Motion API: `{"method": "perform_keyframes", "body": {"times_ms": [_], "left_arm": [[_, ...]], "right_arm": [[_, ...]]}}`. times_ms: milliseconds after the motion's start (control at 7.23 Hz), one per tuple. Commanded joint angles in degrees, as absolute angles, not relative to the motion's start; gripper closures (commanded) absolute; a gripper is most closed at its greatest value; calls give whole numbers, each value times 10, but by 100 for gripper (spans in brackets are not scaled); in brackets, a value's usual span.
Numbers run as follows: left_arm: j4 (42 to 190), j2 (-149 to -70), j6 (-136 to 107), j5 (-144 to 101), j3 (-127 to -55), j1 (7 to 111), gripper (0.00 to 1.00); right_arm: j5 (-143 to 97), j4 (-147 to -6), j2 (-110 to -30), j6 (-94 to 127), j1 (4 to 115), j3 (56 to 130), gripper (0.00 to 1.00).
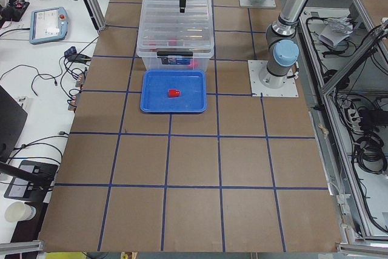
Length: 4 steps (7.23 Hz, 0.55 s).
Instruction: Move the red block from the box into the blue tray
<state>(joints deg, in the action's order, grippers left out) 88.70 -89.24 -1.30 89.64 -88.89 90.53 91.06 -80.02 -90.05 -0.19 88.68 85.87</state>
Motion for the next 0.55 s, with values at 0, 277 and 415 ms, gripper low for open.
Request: {"method": "perform_keyframes", "body": {"times_ms": [0, 277, 415], "left_arm": [[887, -892, -12, 897, -887, 905, 0], [887, -895, -13, 891, -886, 905, 0], [887, -893, -12, 893, -889, 905, 0]], "right_arm": [[910, -801, -900, -1, 887, 859, 0], [911, -801, -901, 3, 887, 860, 0], [911, -802, -899, 4, 887, 860, 0]]}}
